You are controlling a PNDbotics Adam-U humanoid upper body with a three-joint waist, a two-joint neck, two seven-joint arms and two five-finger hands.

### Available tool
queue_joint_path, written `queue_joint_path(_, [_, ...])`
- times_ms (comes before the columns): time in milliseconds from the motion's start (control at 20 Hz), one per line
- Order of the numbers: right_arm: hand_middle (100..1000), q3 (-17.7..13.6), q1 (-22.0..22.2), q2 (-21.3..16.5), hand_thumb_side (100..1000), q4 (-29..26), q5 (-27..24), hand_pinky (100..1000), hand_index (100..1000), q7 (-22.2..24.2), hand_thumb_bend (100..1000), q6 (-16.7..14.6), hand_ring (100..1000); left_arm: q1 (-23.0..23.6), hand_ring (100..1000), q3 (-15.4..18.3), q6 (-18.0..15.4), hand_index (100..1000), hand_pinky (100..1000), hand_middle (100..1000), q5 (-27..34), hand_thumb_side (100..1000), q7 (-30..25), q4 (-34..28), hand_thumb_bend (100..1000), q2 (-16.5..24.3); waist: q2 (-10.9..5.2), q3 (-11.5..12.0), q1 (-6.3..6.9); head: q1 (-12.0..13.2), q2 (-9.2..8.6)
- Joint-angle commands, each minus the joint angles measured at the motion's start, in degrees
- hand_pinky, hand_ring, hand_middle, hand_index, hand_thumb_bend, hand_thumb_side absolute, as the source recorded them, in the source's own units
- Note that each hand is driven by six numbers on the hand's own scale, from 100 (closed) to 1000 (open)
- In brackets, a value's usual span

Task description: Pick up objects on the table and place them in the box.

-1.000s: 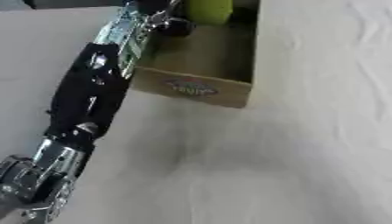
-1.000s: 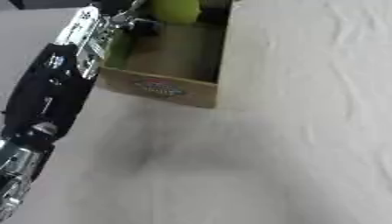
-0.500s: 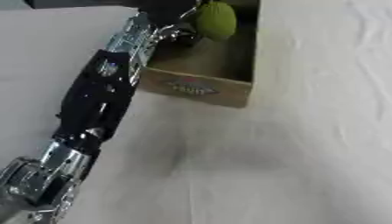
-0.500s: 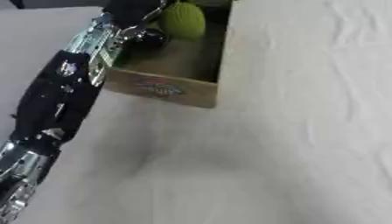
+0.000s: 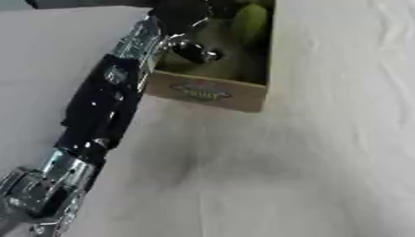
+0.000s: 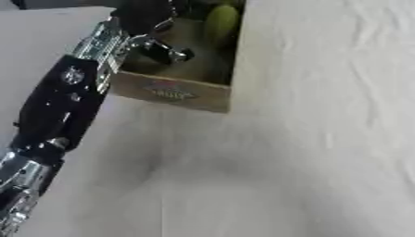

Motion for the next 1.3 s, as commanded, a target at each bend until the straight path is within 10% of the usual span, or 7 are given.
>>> queue_joint_path(50, [504,-0.4,-1.1,-0.6,470,-0.9,-0.6,812,757,0.0,100,0.1,732,-0.7,896,0.8,1.5,937,913,826,-1.5,456,0.3,-0.9,581,1.0,-1.6,0.0,-0.44,0.4,0.78])
queue_joint_path(300, [504,-0.4,-0.9,-0.8,470,-0.9,-0.6,812,757,0.1,100,0.0,733,-0.5,895,0.8,2.9,938,909,824,-0.1,469,1.6,-1.6,571,1.2,-1.67,0.2,-0.55,0.5,1.14])
queue_joint_path(600, [506,-1.6,0.9,-2.6,470,-0.9,0.2,802,754,-1.1,100,-0.9,721,0.6,804,4.4,5.0,888,772,716,4.1,157,5.7,-7.7,100,0.3,-2.55,1.5,-1.48,0.4,1.83])
queue_joint_path(1300, [517,-7.3,3.0,-6.6,387,-0.9,1.3,781,744,-8.7,100,-2.6,693,9.1,686,5.8,11.0,814,640,574,16.3,562,10.8,-24.2,100,4.1,-5.29,7.3,-1.22,-8.4,2.27])
